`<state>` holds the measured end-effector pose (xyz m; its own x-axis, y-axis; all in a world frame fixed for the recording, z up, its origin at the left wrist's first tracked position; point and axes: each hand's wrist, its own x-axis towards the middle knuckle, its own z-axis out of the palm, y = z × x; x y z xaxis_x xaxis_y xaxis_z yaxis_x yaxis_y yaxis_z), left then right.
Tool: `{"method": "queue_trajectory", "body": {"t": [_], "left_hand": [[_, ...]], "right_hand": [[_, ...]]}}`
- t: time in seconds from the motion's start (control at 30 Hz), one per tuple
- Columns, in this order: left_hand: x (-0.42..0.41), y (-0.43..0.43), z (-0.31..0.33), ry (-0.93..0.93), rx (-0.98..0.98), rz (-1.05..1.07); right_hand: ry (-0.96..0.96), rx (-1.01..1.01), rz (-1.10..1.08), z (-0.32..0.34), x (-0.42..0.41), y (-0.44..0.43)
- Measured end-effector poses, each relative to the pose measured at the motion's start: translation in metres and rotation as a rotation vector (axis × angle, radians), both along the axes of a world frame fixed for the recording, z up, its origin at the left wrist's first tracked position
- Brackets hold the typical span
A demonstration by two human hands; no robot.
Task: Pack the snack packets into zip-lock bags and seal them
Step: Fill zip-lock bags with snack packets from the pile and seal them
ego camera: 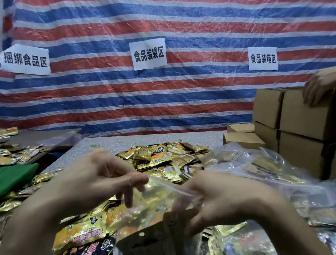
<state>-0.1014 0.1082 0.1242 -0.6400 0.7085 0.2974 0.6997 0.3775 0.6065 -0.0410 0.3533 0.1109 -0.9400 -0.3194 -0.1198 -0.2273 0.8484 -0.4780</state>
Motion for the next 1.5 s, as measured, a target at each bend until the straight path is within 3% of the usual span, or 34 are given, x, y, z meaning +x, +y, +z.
{"method": "queue_trajectory", "body": {"t": [0.17, 0.3, 0.4, 0.6, 0.7, 0.83, 0.9, 1.03, 1.17, 1.23, 1.3, 1.43, 1.5], "left_hand": [[0.003, 0.013, -0.005, 0.063, 0.103, 0.008], [0.008, 0.026, -0.006, 0.27, 0.208, 0.072], [0.017, 0.041, -0.006, 0.404, 0.247, 0.18], [0.031, 0.062, -0.012, 0.426, 0.217, 0.203], [0.033, 0.065, -0.014, 0.386, 0.173, 0.18], [0.036, 0.069, -0.015, 0.377, 0.122, 0.169], [0.039, 0.072, -0.015, 0.375, 0.099, 0.175], [0.039, 0.076, -0.016, 0.369, 0.087, 0.181], [0.035, 0.074, -0.017, 0.357, 0.129, 0.181], [0.032, 0.073, -0.017, 0.366, 0.168, 0.202], [0.031, 0.074, -0.017, 0.375, 0.237, 0.229], [0.03, 0.077, -0.018, 0.413, 0.395, 0.261], [0.031, 0.078, -0.017, 0.432, 0.471, 0.271]], "right_hand": [[0.069, 0.018, 0.12, -0.001, -0.001, -0.01], [0.12, -0.005, 0.148, 0.004, 0.006, -0.002], [0.195, -0.139, 0.079, 0.02, 0.009, 0.016], [0.38, -0.365, -0.315, 0.062, -0.003, 0.077], [0.571, -0.228, -0.532, 0.074, -0.026, 0.115], [0.823, 0.109, -0.842, 0.051, -0.063, 0.152], [0.76, 0.181, -0.819, 0.023, -0.074, 0.158], [0.214, 0.286, -0.703, -0.033, -0.08, 0.161], [0.122, 0.261, -0.671, -0.021, -0.077, 0.146], [0.196, 0.327, -0.685, -0.005, -0.077, 0.13], [0.395, 0.32, -0.656, 0.006, -0.076, 0.105], [0.552, -0.195, -0.414, 0.022, -0.064, 0.034], [0.585, -0.327, -0.286, 0.024, -0.053, 0.006]]}}
